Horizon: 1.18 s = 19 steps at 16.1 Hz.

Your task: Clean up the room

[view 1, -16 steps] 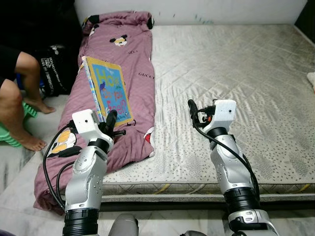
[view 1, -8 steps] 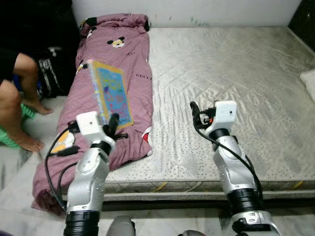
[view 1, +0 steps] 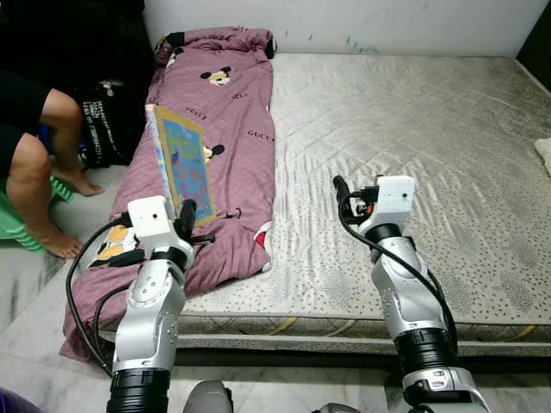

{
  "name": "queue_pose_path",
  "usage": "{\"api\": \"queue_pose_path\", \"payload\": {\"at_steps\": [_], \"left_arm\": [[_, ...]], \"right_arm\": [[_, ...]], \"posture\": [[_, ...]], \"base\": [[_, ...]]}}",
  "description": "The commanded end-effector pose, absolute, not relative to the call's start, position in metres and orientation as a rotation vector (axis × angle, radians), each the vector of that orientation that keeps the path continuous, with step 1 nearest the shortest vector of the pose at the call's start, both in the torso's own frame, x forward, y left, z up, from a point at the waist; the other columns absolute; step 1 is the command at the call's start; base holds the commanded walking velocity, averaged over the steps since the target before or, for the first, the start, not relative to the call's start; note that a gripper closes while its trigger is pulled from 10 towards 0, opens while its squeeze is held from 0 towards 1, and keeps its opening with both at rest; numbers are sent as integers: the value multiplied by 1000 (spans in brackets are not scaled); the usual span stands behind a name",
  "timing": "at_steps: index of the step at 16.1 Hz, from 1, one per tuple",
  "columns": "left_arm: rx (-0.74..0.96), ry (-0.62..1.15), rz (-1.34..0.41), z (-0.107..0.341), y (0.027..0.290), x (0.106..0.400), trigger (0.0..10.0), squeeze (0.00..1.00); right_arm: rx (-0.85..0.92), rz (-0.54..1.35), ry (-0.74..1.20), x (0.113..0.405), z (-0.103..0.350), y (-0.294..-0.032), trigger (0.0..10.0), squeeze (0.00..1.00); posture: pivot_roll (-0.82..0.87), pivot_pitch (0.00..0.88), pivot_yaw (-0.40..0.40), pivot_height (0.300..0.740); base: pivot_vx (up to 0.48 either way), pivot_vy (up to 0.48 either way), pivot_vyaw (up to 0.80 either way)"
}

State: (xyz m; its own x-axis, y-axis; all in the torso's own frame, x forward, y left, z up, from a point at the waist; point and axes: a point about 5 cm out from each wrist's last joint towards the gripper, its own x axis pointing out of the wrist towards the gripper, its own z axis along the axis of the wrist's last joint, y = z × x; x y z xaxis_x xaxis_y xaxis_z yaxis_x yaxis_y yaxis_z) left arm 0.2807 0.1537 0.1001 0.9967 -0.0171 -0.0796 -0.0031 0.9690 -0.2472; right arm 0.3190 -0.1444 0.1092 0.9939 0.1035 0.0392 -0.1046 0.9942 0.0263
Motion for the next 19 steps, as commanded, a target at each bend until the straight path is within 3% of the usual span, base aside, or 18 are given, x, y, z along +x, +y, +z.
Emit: {"api": "queue_pose_path", "payload": {"at_steps": [1, 8, 19], "left_arm": [[-245, 47, -15, 105, 156, 282, 10000, 0], [-250, 19, -31, 109, 149, 284, 10000, 0], [-275, 13, -27, 109, 148, 286, 10000, 0]], "right_arm": [[26, 110, -25, 322, 109, -142, 10000, 0], [17, 104, -19, 324, 109, -144, 10000, 0], [2, 114, -21, 327, 109, -144, 10000, 0]], "posture": [[-38, 0, 5, 740], [-40, 0, 3, 740], [-41, 0, -5, 740]], "base": [[0, 0, 0], [0, 0, 0], [0, -265, 0]]}}
